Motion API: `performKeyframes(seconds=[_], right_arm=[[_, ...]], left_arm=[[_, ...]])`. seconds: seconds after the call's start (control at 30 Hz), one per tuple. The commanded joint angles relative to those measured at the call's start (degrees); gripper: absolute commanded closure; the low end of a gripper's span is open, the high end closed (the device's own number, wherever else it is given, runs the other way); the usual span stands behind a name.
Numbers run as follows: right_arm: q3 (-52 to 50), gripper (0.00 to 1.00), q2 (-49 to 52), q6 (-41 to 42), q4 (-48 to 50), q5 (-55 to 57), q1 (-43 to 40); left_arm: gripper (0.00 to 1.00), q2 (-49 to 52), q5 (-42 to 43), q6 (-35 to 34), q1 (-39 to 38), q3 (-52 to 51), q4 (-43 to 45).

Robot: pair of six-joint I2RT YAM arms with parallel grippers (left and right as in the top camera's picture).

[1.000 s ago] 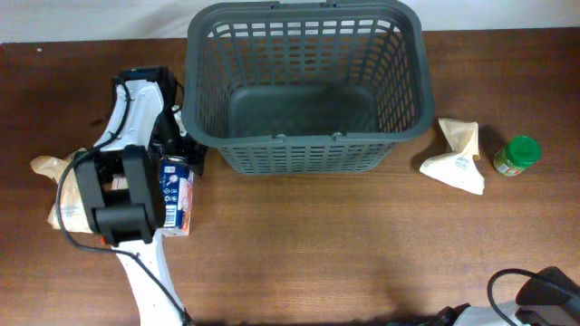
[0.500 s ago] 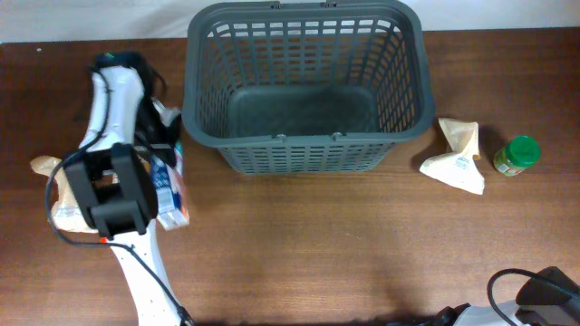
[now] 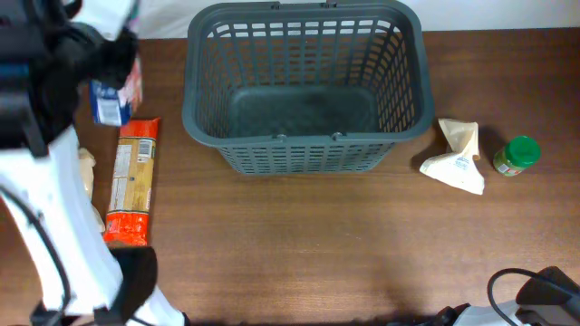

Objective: Pack container
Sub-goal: 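Lift the blue box with the left gripper and lower it into the basket, then return the left gripper to the orange pasta bag and grasp it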

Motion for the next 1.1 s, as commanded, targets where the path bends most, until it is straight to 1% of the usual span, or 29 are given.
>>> performKeyframes(seconds=[0.0, 0.07, 0.1, 0.17, 0.2, 0.27, 0.33, 0.43, 0.5, 0.6, 0.67, 0.7, 0.73, 0.8, 0.83, 0.87, 0.9, 0.97, 1.03, 1.07], right_arm=[[0.17, 0.01, 0.2, -0.13, 0.0, -0.09, -0.26], [0.17, 0.01, 0.2, -0.13, 0.0, -0.09, -0.26], [0.17, 0.01, 0.2, -0.13, 0.0, -0.09, -0.26], [0.17, 0.01, 0.2, -0.13, 0.0, -0.09, -0.26], [0.17, 0.01, 0.2, -0.13, 0.0, -0.09, -0.26], [0.17, 0.01, 0.2, -0.13, 0.0, -0.09, -0.26], [0.17, 0.01, 0.2, -0.13, 0.0, -0.09, -0.26], [0.17, 0.01, 0.2, -0.13, 0.0, -0.09, -0.26], [0.17, 0.01, 0.2, -0.13, 0.0, -0.09, -0.26], [0.17, 0.01, 0.2, -0.13, 0.0, -0.09, -0.26], [0.17, 0.01, 0.2, -0.13, 0.0, -0.09, -0.26], [0.17, 0.01, 0.2, -0.13, 0.0, -0.09, -0.26], [0.17, 0.01, 0.2, -0.13, 0.0, -0.09, -0.26], [0.17, 0.01, 0.2, -0.13, 0.0, -0.09, -0.26], [0.17, 0.01, 0.2, -0.13, 0.0, -0.09, -0.26], [0.17, 0.01, 0.2, -0.13, 0.0, -0.09, -0.26], [0.17, 0.01, 0.2, -0.13, 0.0, -0.09, -0.26], [0.17, 0.01, 0.2, -0.13, 0.0, -0.09, -0.26], [0.17, 0.01, 0.2, -0.13, 0.0, -0.09, -0.26], [0.17, 0.01, 0.2, -0.13, 0.0, -0.09, -0.26]], left_arm=[[0.98, -1.84, 0.66, 19.47, -9.6, 0.59, 3.32], [0.98, -1.14, 1.31, 25.2, -14.23, 0.22, 4.2], [0.98, 0.15, 2.75, 29.29, -17.38, -0.57, 4.37], [0.98, 3.21, 3.26, 32.04, -20.44, -2.1, 5.07], [0.98, 5.66, 3.32, 32.04, -21.51, -3.08, 6.32], [0.98, 13.38, 3.89, 33.94, -22.88, -4.44, 9.9], [0.98, 18.18, 3.87, 36.26, -23.32, -4.44, 11.45], [0.98, 25.0, 3.82, 36.7, -23.67, -4.46, 13.09], [0.98, 30.18, 4.04, 36.65, -23.67, -4.46, 12.61], [0.98, 35.45, 3.67, 36.26, -23.67, -4.66, 11.8], [0.98, 36.68, 3.65, 35.34, -23.65, -5.31, 13.05], [0.78, 36.68, 3.65, 35.34, -23.65, -5.35, 13.07], [0.01, 36.68, 3.63, 35.34, -23.65, -5.35, 13.05], [0.01, 36.0, 3.21, 34.58, -23.67, -5.33, 12.83], [0.01, 35.45, 2.93, 32.89, -23.67, -5.33, 12.83], [0.01, 33.9, 2.32, 25.64, -23.67, -4.92, 12.61], [0.01, 31.56, 1.84, 16.0, -23.65, -4.07, 11.76], [0.01, 27.54, 1.05, 4.44, -23.58, -2.29, 10.82], [0.01, 24.09, 1.07, 1.99, -23.54, -1.75, 10.4], [0.01, 20.59, 1.05, 1.86, -23.54, -1.55, 8.94]])
